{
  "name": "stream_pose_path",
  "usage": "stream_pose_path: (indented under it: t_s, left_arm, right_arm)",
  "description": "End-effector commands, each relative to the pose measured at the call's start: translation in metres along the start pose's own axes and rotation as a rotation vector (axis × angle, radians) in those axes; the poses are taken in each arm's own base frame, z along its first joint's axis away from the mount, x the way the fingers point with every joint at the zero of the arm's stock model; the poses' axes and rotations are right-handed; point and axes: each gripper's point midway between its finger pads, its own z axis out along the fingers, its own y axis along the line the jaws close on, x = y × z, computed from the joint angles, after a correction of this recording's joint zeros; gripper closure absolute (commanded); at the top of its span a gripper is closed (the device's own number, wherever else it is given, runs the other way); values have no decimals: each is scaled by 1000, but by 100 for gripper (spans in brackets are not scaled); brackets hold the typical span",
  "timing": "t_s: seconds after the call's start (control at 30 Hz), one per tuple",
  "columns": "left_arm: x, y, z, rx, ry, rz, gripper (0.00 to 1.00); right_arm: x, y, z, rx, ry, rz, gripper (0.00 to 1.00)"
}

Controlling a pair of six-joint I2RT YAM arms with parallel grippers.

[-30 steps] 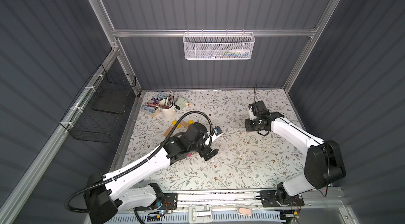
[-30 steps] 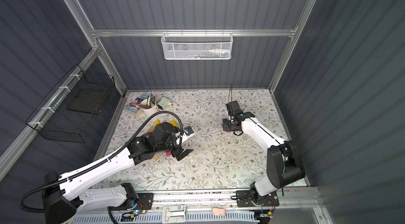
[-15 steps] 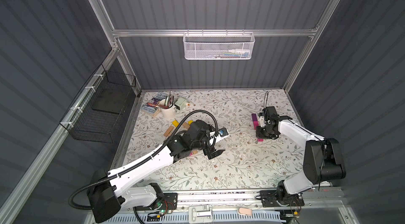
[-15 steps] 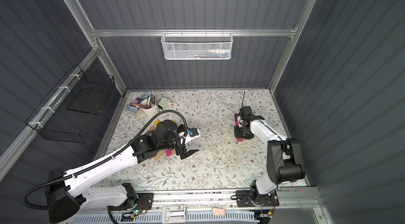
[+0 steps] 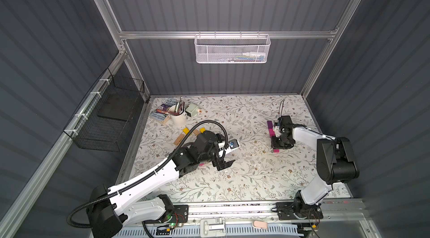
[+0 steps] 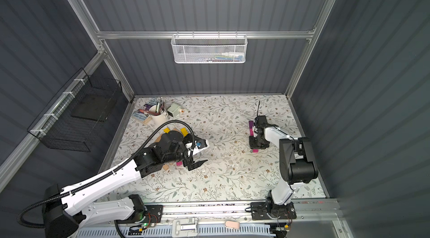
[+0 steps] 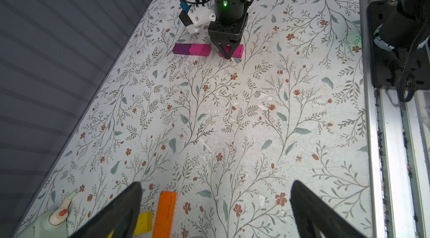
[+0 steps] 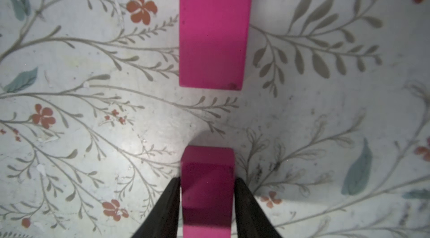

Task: Assemble the letter k with building blocks
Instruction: Assemble the building block at the center of the board.

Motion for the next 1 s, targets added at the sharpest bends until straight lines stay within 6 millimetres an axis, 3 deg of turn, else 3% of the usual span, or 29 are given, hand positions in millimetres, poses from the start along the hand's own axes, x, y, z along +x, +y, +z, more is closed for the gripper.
stream_pose_path:
  t_s: [0.0, 0.37, 0.97]
  left_arm:
    - [4, 1, -1, -10, 12, 21, 0]
    - [5, 1, 2, -2, 21, 5, 0]
    - [12, -1, 7, 9, 57, 6, 0]
  right_arm:
    - [1, 0, 1, -3, -1, 0, 55]
    - [-9, -5, -29, 25, -121, 47, 50]
    - [-4, -3, -3, 13, -34, 17, 63]
